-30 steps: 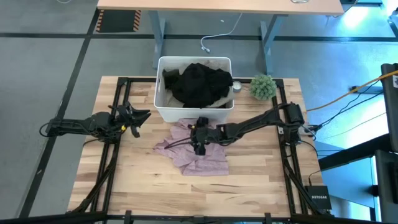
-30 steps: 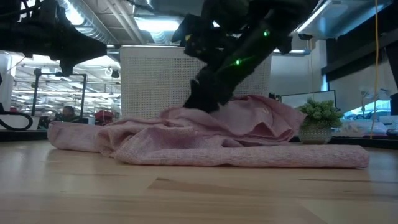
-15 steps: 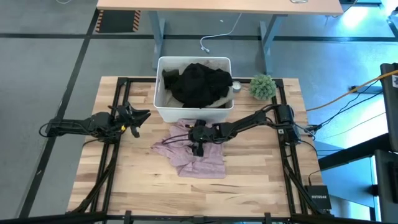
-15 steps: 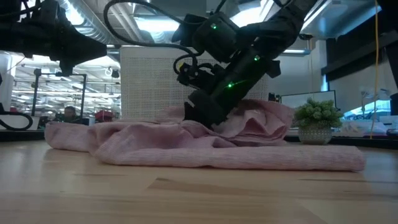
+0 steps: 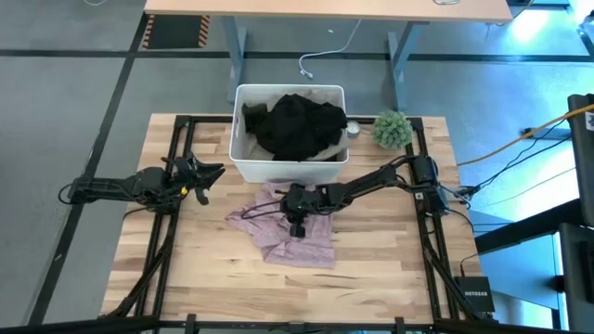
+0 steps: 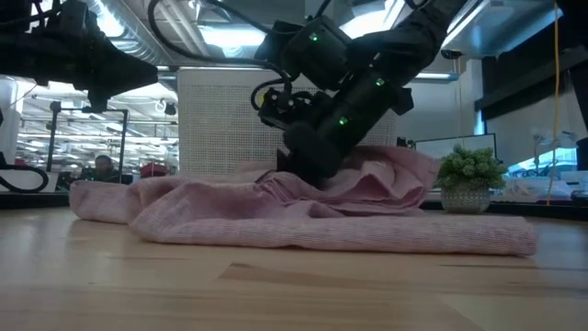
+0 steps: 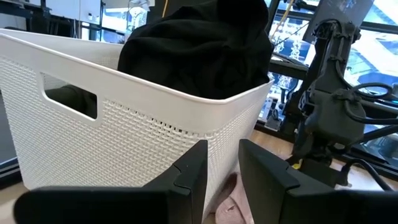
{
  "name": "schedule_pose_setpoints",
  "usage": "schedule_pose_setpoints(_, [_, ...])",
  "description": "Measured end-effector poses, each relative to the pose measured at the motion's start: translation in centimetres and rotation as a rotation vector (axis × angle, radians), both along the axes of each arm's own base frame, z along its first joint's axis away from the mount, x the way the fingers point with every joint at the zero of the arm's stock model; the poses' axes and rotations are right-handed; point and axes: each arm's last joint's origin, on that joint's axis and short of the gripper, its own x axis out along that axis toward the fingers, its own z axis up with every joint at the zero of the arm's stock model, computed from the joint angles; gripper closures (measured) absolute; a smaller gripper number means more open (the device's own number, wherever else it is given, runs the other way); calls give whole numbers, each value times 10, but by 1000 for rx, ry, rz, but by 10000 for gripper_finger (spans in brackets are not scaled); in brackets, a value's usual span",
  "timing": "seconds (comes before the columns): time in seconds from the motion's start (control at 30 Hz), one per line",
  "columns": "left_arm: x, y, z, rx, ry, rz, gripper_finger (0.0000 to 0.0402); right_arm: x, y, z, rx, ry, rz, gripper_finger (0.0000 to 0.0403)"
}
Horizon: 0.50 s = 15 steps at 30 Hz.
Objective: Sort clothes
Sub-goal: Put the pink blouse into the white laundry organizer
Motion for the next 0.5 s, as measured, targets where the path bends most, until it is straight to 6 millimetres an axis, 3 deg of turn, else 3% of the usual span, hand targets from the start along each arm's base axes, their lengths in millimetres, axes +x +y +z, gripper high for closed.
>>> schedule_pose_setpoints(0.33, [0,0,0,19,13,8,315,3,-1,2,-27,1,40,348])
schedule_pose_setpoints(0.5, [0,0,0,19,14,15,315,2,1,14,-23,-24,70,348])
